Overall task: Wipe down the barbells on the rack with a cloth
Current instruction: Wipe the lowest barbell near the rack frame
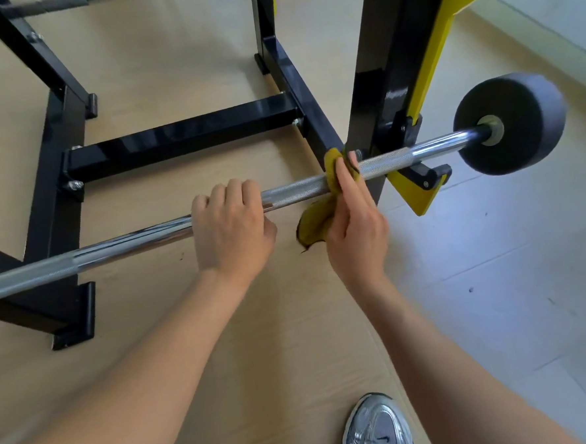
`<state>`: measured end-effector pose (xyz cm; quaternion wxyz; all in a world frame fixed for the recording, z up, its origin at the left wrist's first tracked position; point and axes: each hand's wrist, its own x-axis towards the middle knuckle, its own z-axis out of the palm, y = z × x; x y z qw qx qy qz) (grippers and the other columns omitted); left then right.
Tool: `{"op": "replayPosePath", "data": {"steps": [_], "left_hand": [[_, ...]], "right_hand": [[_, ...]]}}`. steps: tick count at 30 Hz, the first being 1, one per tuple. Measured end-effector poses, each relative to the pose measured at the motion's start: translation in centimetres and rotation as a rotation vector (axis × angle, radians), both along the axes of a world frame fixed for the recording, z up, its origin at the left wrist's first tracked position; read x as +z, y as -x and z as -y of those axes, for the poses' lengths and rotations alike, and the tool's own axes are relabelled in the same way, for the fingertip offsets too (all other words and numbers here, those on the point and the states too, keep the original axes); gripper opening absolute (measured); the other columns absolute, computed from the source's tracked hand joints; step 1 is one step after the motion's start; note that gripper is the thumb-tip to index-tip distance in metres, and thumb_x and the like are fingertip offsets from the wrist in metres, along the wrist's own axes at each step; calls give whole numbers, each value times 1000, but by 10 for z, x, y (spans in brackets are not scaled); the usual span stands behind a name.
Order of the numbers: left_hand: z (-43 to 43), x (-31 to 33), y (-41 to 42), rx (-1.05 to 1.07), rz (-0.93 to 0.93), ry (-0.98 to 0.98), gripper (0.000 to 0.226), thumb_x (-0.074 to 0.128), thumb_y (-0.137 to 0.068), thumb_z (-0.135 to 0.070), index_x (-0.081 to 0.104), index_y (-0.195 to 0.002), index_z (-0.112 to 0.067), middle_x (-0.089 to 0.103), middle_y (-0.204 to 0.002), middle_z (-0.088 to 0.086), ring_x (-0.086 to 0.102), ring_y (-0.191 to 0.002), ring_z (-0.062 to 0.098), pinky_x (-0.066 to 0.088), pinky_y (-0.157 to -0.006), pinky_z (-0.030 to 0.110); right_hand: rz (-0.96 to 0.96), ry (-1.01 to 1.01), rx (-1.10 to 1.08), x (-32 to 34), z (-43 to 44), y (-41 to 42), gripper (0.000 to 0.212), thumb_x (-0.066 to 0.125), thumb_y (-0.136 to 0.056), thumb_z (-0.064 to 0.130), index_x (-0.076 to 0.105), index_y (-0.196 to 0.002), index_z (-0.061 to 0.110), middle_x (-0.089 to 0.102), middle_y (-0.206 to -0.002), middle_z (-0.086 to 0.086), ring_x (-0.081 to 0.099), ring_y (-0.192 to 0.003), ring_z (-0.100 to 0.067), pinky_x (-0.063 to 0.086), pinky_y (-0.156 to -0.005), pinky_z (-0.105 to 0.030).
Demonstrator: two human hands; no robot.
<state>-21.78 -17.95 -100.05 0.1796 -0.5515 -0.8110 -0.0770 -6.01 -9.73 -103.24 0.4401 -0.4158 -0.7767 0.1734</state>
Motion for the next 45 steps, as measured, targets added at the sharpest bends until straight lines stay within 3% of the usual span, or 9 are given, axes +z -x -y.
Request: {"op": "replayPosePath", "data": {"steps": [7,14,20,25,30,35,39,43,45], "left_hand": [[-2,-11,-12,136,-100,-82,5,45,-103,-9,50,-104,-11,58,-95,10,53,-87,32,39,-81,43],[-24,15,-1,205,79,197,40,63,-93,-56,69,-91,-16,73,-85,10,69,-76,34,33,-63,34],[-36,31,6,210,201,264,48,65,-83,-64,52,-69,-20,55,-67,0,55,-60,26,40,-55,29],[-40,40,11,198,320,360,34,66,-78,-55,56,-80,-22,46,-68,-2,55,-72,31,38,-63,31],[-33,34,5,212,253,249,43,65,-77,-57,46,-66,-20,51,-65,0,56,-64,31,39,-57,29],[-30,28,2,211,191,185,46,65,-79,-58,46,-62,-20,53,-62,2,53,-56,29,40,-53,27],[-31,28,2,235,187,179,43,63,-79,-59,52,-65,-20,50,-61,1,53,-58,30,35,-54,28],[-31,29,-1,242,202,186,43,65,-79,-58,49,-64,-21,46,-60,0,51,-58,30,34,-54,29],[-31,29,-2,242,210,188,46,66,-79,-58,43,-63,-21,42,-60,0,51,-62,31,37,-57,30]], "right_hand": [[247,-215,304,-7,23,23,59,46,-106,6,38,-162,23,24,-172,12,73,-103,-10,54,-58,-26],[-30,93,-341,12,-41,-29,59,43,-102,5,44,-159,22,35,-168,7,43,-145,-10,46,-106,-24],[258,-222,110,2,-2,-6,52,35,-106,9,50,-155,20,39,-166,7,73,-93,-22,57,-61,-33],[223,129,-456,17,-42,-25,74,49,-98,-6,29,-165,20,21,-174,0,66,-117,-34,51,-72,-37],[48,139,-242,19,10,13,77,46,-95,-11,27,-165,14,14,-175,-1,41,-140,-17,42,-80,-20],[-582,716,-386,12,12,24,60,41,-101,8,34,-160,15,50,-155,-9,51,-138,-24,38,-118,-33],[-1186,967,-279,33,-35,8,37,37,-95,-7,68,-110,5,63,-80,-5,58,-67,-21,55,-74,-39],[-1715,1169,-194,25,-73,-11,54,32,-96,-8,62,-138,7,68,-132,-21,70,-115,-39,57,-98,-56],[-1728,1282,-78,22,-65,-5,50,26,-99,0,63,-132,4,69,-125,-27,73,-103,-35,61,-81,-38]]}}
